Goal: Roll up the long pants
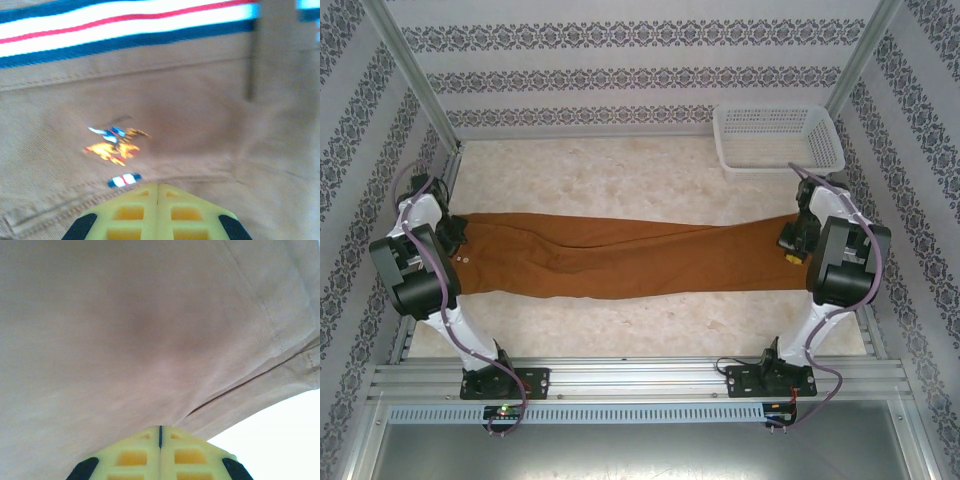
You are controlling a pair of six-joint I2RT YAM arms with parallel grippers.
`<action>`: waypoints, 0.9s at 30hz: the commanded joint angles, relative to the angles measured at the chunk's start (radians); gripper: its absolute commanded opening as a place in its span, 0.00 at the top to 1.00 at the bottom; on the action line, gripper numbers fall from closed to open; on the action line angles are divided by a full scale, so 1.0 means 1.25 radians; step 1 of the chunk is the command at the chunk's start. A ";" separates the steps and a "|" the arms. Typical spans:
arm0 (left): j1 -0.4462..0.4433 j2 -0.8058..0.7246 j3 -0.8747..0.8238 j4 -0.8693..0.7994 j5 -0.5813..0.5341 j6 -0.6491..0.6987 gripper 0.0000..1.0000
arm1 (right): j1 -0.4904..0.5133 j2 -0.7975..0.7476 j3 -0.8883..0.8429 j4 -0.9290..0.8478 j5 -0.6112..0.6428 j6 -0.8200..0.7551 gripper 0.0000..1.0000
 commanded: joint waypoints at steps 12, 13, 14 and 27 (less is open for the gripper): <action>-0.054 -0.180 -0.062 0.233 0.340 -0.062 1.00 | 0.470 -0.060 0.131 0.110 -0.273 0.147 1.00; -0.057 -0.182 -0.064 0.244 0.352 -0.056 1.00 | 0.508 -0.053 0.128 0.126 -0.280 0.167 1.00; -0.060 -0.186 -0.069 0.251 0.360 -0.052 1.00 | 0.552 -0.041 0.125 0.156 -0.295 0.182 1.00; -0.074 -0.217 -0.074 0.243 0.362 -0.056 1.00 | 0.847 0.292 0.368 0.225 -0.362 0.232 1.00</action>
